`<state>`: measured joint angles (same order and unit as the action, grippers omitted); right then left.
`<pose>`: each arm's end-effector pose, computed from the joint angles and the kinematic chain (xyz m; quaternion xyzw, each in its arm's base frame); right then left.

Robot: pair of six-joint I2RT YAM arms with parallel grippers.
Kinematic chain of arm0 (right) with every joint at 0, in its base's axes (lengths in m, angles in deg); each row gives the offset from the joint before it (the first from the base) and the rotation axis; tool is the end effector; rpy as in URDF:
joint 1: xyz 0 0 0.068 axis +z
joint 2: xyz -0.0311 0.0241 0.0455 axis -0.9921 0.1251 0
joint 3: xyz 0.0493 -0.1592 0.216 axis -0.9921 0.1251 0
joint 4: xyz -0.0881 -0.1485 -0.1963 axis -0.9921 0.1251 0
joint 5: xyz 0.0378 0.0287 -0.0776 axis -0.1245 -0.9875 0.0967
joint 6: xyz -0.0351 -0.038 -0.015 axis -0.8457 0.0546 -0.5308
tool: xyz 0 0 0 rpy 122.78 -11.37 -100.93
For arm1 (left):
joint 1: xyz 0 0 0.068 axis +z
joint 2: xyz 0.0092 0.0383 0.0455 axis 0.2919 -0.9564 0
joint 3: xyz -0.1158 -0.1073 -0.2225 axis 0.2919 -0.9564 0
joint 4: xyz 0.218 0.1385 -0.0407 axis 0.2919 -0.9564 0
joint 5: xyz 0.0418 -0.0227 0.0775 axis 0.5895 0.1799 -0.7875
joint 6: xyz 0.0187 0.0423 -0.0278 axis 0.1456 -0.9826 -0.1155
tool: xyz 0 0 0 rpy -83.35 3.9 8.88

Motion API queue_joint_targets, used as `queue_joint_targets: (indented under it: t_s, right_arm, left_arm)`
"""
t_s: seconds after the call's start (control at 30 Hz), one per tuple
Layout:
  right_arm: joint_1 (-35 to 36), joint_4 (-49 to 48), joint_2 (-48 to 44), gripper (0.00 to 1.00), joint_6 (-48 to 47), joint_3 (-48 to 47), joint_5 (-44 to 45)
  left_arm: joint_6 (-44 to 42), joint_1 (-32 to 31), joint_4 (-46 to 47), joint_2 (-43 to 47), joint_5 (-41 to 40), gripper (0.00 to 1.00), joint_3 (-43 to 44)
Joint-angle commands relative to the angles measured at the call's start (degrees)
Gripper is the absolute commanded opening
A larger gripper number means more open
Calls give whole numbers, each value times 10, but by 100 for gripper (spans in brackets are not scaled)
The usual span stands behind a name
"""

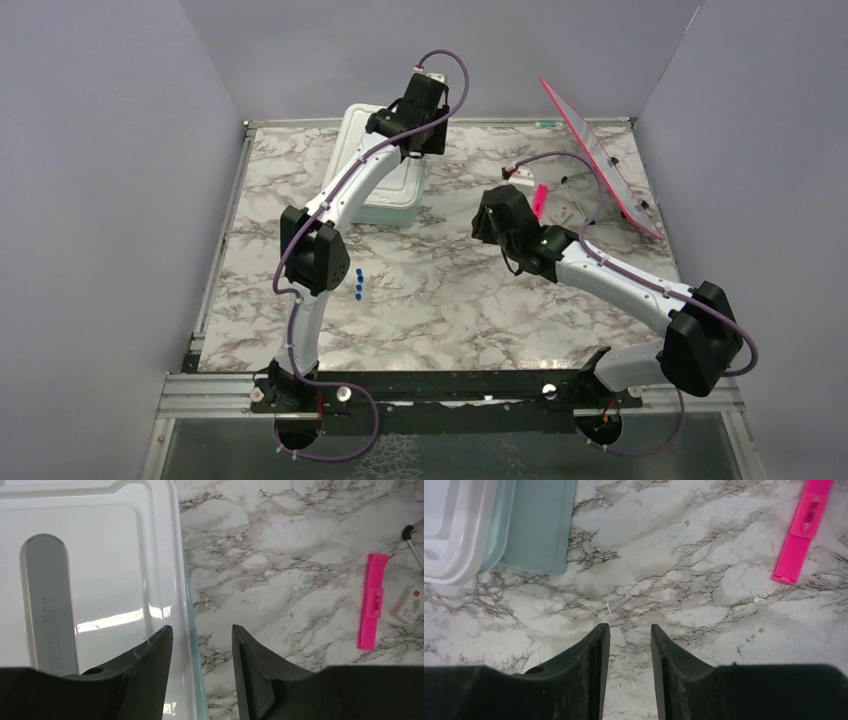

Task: Organize the chemistry lab equipment

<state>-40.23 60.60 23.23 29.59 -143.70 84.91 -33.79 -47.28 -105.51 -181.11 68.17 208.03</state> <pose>0.2327 0.1918 0.2734 0.0610 0.8694 0.1215 0.4751 0.4261 -0.2411 0.3387 0.0827 0.9012 -0.0789 0.4181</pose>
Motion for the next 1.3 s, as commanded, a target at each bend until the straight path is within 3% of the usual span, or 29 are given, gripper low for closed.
queue_joint_targets:
  t_s: [0.0,0.27,0.57,0.83,1.27]
  right_arm:
    - [0,-18,12,41,-26,-32,-41]
    - [0,-29,52,49,-73,-98,-113]
    - [0,51,193,57,-81,-290,-224]
    - [0,150,319,61,-79,-443,-200]
    - [0,210,379,54,-55,-491,-81]
  left_arm:
    - [2,14,13,42,69,51,38]
    - [7,61,28,125,110,56,-23]
    - [-9,179,96,263,174,65,-261]
    - [7,272,172,332,218,66,-444]
    - [9,298,186,316,250,61,-477]
